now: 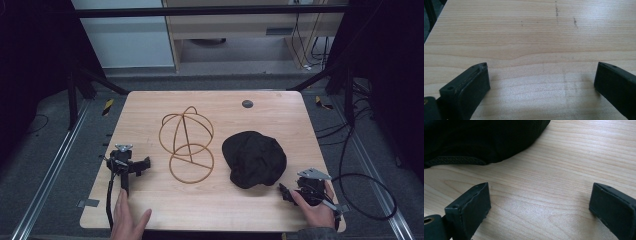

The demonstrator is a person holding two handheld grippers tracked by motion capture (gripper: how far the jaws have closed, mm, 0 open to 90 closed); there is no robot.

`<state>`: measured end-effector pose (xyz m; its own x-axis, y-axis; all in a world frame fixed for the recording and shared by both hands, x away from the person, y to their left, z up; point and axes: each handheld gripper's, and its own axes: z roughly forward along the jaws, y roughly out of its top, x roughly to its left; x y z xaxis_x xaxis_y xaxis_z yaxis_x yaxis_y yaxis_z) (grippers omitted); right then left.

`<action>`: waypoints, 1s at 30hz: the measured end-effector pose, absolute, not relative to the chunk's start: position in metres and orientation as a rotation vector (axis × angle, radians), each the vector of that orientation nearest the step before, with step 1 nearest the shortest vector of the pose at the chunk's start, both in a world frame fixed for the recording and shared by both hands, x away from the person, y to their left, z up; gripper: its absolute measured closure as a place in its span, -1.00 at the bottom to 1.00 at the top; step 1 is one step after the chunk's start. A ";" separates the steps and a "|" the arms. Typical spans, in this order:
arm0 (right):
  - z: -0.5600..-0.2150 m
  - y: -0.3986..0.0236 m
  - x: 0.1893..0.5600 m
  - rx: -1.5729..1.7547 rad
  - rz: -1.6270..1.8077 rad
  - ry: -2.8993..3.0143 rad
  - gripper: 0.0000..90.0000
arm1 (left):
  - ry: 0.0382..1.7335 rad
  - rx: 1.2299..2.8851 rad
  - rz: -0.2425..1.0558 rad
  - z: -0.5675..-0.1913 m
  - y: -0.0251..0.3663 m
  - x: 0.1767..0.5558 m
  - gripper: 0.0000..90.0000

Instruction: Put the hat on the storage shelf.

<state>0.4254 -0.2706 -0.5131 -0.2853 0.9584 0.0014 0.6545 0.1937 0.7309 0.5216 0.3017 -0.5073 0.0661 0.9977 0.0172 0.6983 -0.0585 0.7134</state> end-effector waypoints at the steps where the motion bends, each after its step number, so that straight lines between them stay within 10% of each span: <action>1: -0.513 -0.271 0.425 1.503 0.876 2.014 -0.92 | 1.686 1.814 0.725 -0.507 0.302 0.522 -1.00; 30: -0.410 -0.238 0.426 1.387 0.907 2.253 -0.79 | 1.680 1.817 0.722 -0.507 0.302 0.522 -1.00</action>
<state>0.4262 -0.2381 -0.4103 -0.4636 0.8851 0.0399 0.6659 0.3184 0.6747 0.5224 0.3022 -0.5072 0.0717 0.9973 0.0160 0.6981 -0.0617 0.7133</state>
